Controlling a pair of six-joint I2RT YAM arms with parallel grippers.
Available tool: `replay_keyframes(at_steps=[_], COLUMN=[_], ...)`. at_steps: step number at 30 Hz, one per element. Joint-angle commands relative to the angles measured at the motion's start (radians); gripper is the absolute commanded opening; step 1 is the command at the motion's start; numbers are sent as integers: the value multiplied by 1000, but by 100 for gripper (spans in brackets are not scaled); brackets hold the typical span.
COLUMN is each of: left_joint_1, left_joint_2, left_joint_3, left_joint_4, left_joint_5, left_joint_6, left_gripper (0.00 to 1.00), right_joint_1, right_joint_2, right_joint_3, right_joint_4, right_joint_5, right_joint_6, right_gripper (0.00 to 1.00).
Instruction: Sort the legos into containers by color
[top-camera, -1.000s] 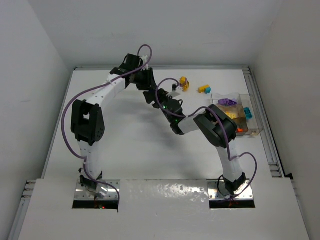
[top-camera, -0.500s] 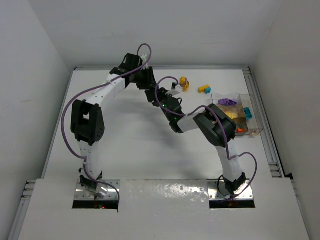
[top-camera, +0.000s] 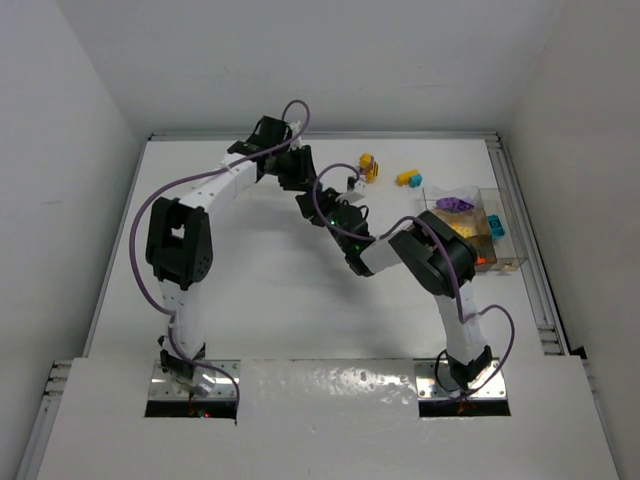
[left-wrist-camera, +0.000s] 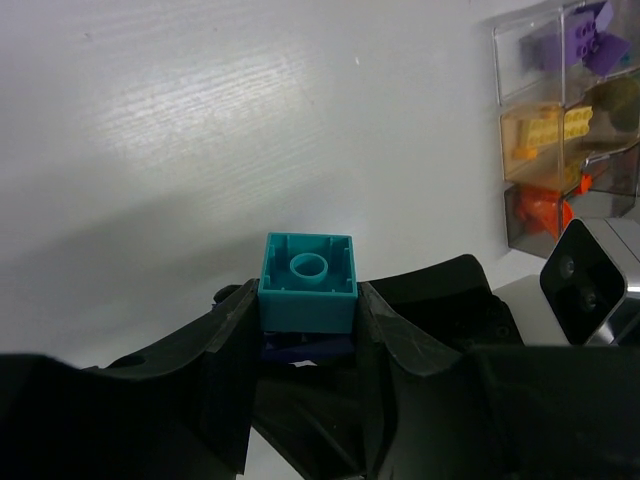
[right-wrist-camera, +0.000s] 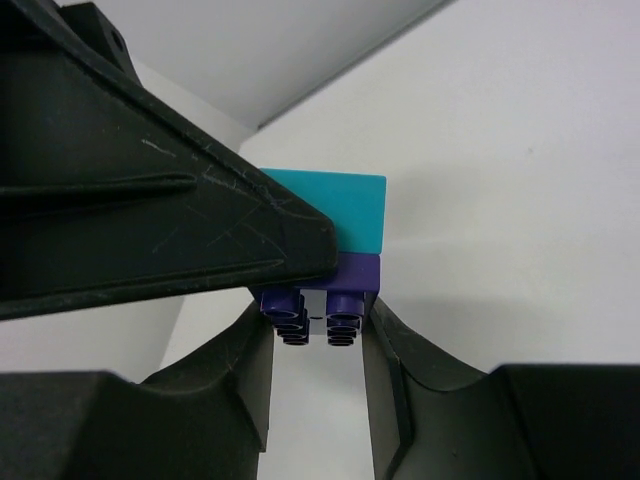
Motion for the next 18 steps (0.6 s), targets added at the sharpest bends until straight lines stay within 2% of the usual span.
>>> replay_keyframes(at_steps=[1,6,15,18], left_joint_1=[22,22,22,24], left_joint_2=[12,23,24,14], left_joint_3=[1,0,-19,-16], left_joint_4=[19,20,22,5], left_joint_5=[-75,-80,-100,-118], left_joint_6=[27,30,45,70], left_gripper=[0,0,0,0], right_joint_1=[-17,-15,-17,-21], right_joint_2=[-81,-116,-166,-228], right_joint_3=[-70,-162,-222,-276], right_joint_4=[55,81,77,63], right_joint_5=[26,6,-11,-26], right_joint_6=[1,-5,-18,-53], right_gripper=[0,0,0,0])
